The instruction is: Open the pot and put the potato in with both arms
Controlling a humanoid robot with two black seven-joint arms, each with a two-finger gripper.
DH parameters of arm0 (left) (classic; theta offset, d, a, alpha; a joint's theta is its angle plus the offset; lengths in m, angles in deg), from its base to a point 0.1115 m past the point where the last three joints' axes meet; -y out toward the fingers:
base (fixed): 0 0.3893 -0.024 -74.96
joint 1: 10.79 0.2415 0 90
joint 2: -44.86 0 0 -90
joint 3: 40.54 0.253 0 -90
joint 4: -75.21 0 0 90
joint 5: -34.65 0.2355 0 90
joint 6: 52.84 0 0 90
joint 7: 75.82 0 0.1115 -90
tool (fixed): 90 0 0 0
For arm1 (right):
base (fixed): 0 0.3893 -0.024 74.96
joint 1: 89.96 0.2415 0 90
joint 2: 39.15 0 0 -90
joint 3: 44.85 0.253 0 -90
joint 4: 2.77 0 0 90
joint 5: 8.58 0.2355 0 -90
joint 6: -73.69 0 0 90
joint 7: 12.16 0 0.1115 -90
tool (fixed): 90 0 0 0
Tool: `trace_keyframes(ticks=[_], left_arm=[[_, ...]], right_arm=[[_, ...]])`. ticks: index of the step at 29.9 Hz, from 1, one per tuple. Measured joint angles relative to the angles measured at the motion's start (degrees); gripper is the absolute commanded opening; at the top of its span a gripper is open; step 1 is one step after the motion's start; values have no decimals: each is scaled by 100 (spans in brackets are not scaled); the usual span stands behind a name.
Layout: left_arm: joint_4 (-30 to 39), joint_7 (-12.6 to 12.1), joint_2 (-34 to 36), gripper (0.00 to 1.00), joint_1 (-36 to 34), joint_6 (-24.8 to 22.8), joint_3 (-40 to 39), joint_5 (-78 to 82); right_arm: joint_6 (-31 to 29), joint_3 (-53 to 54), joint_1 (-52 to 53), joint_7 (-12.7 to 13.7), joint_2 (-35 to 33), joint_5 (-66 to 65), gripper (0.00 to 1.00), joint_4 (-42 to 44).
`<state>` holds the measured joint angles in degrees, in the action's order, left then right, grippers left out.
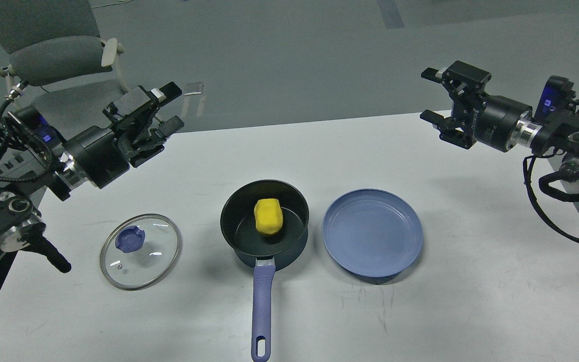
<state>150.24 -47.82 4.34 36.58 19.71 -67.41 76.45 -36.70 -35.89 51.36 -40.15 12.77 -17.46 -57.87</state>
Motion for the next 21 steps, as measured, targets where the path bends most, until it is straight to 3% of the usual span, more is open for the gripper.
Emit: trace_keyframes(ticks=[6,21], left_arm=[[-165,0,-191,97,179,5,-178,-435],[-358,0,-354,97,390,-12,-354,-946]], right_arm=[[-40,637,-606,0,16,322,97,-13],[-97,697,-912,0,105,326,100,-61]])
